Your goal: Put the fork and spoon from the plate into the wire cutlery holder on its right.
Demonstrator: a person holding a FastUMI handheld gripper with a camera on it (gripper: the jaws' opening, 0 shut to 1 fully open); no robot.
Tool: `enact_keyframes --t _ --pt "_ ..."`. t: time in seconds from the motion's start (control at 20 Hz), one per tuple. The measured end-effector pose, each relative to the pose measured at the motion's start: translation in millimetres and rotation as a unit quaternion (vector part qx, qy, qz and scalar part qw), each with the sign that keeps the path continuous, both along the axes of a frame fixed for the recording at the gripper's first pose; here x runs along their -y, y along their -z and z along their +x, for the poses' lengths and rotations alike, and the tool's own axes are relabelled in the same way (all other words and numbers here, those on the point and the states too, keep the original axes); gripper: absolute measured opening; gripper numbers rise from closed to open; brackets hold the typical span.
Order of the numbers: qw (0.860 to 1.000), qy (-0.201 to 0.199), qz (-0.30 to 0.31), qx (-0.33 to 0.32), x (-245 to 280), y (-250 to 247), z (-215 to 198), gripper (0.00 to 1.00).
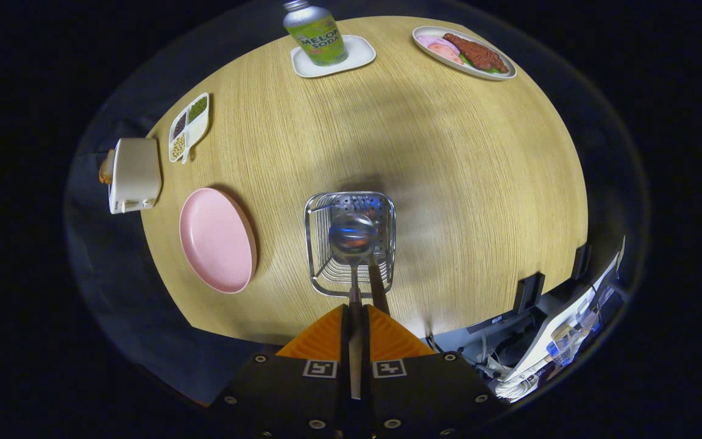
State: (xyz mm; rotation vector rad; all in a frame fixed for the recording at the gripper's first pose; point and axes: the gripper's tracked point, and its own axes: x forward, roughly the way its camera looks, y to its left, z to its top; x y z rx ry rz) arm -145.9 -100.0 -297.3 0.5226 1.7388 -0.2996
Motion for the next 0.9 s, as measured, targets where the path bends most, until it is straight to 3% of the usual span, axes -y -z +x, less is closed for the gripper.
enact_keyframes --t 0.25,0.5,0.65,0.9 --pt "0.999 -0.010 -0.006 0.036 1.1 4.0 19.5 0.10" --pt "0.990 -0.003 -0.054 0.129 15.5 -4.1 46.5 0.10" --pt "0.974 0.005 -0.085 0.212 21.6 -20.9 70.0 0.12" --pt "0.924 0.001 -0.135 0.358 28.4 -72.9 108.2 0.35"
